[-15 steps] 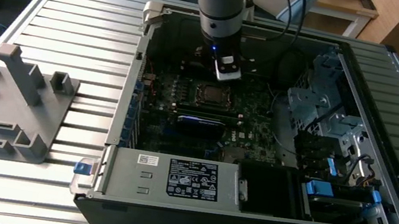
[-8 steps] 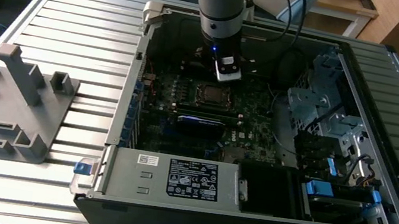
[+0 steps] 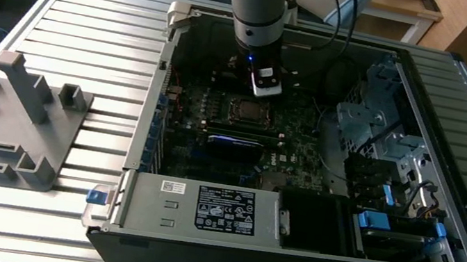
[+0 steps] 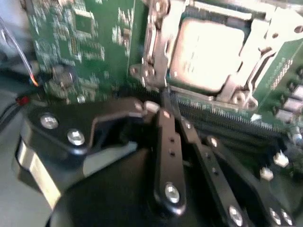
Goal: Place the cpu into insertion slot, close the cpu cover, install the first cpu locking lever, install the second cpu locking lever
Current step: 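Install the first cpu locking lever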
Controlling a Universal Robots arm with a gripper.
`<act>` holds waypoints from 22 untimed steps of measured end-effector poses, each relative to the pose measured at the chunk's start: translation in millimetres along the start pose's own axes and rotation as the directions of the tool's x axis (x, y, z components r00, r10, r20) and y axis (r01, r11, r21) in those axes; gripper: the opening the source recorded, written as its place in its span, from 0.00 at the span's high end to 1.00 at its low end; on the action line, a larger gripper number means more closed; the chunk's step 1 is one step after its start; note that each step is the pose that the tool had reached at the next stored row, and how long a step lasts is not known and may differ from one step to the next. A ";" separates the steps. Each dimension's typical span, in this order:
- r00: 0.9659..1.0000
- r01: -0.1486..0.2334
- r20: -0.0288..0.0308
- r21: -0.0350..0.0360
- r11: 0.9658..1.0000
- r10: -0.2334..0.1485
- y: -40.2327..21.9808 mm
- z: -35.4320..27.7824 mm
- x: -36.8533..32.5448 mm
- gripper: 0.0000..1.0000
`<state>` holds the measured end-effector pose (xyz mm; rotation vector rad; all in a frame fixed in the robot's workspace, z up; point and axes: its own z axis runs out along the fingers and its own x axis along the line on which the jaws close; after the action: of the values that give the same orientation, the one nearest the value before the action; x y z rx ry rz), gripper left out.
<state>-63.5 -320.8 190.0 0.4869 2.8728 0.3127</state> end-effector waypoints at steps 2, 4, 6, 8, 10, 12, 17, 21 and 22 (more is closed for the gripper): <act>1.000 -0.004 -0.004 -0.014 1.000 0.004 0.1 0.0 0.0 0.89; 1.000 -0.004 -0.005 -0.016 1.000 0.004 0.5 -1.1 -0.1 0.89; 1.000 -0.004 -0.005 -0.016 1.000 0.004 1.2 -4.3 -0.7 0.89; 1.000 -0.004 -0.005 -0.016 1.000 0.004 2.4 -8.8 -1.5 0.89; 1.000 -0.004 -0.005 -0.016 1.000 0.004 3.7 -13.9 -2.4 0.89; 1.000 -0.005 -0.005 -0.016 1.000 0.005 5.0 -19.2 -3.4 0.89; 1.000 -0.006 -0.005 -0.016 1.000 0.006 6.5 -25.1 -4.5 0.89; 1.000 -0.004 -0.002 -0.001 1.000 0.004 6.5 -25.2 -4.4 0.89; 1.000 -0.001 0.000 0.018 1.000 0.001 6.5 -25.3 -4.5 0.89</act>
<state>-63.5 -320.7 216.5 0.4920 2.8781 0.2877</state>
